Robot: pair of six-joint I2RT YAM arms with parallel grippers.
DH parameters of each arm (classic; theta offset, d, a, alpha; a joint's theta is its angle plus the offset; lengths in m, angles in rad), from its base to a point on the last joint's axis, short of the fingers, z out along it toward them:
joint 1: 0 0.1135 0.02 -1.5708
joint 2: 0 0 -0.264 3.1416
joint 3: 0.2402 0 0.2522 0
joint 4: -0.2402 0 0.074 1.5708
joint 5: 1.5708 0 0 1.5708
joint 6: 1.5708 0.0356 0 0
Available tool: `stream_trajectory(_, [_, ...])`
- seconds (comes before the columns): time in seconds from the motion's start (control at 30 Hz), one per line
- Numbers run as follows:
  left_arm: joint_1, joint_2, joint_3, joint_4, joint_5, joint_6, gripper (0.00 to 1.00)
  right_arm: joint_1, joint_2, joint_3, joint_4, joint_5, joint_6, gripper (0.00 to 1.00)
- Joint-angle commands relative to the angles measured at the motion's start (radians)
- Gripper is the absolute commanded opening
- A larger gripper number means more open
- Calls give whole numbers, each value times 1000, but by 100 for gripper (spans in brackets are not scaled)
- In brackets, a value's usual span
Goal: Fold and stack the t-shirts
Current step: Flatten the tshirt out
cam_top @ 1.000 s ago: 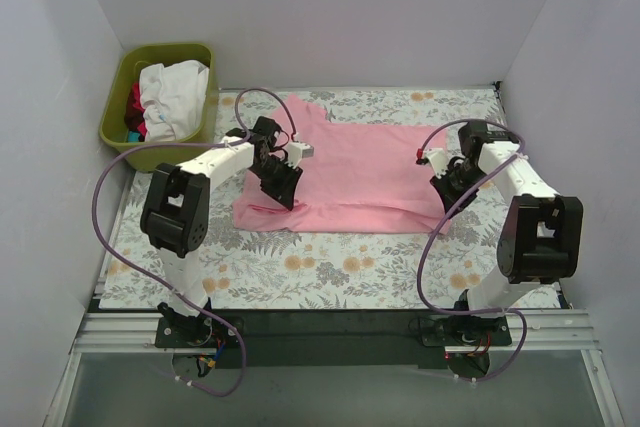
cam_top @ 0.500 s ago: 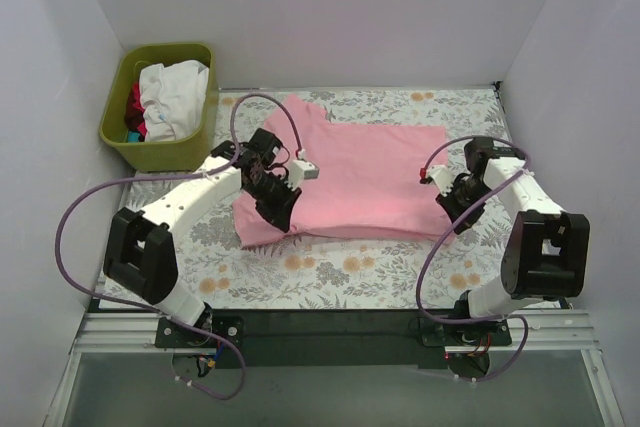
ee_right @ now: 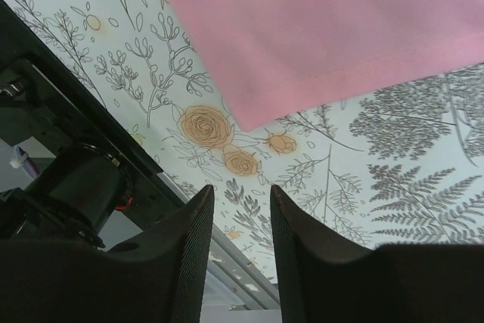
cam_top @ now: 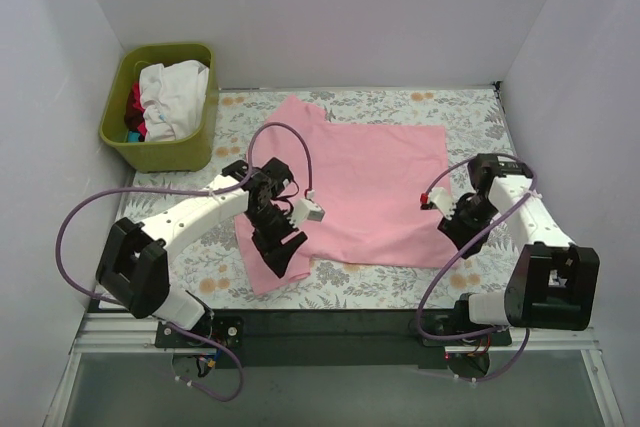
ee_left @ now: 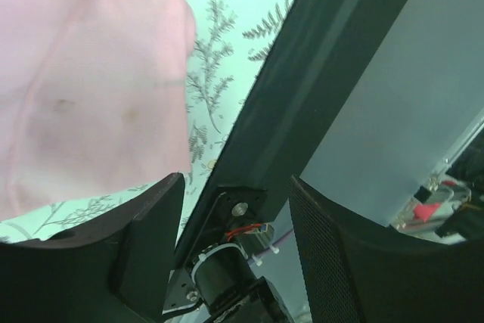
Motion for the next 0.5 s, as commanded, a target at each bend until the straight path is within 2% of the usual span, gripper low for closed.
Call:
stream_trajectory(0.0, [58,-57,64,47,-15,-22,56,-9,24,117,-64,-49,-90,43])
stream_trajectory(0.07, [127,-42,62,123,-32,-59,56,-8,103,183,-61,-83,-34,41])
stream_trajectory(0.13, [176,-12,64,170,-43,-85,56,-8,163,218,-56,-105,46,31])
stream_trajectory(0.23, [255,48,87,282,-89,-133,55,-6,246,258,16,-119,151,26])
stream_trajectory(0.47, [342,197,93,390,-180,-205,54,3,395,315,161,-80,297,26])
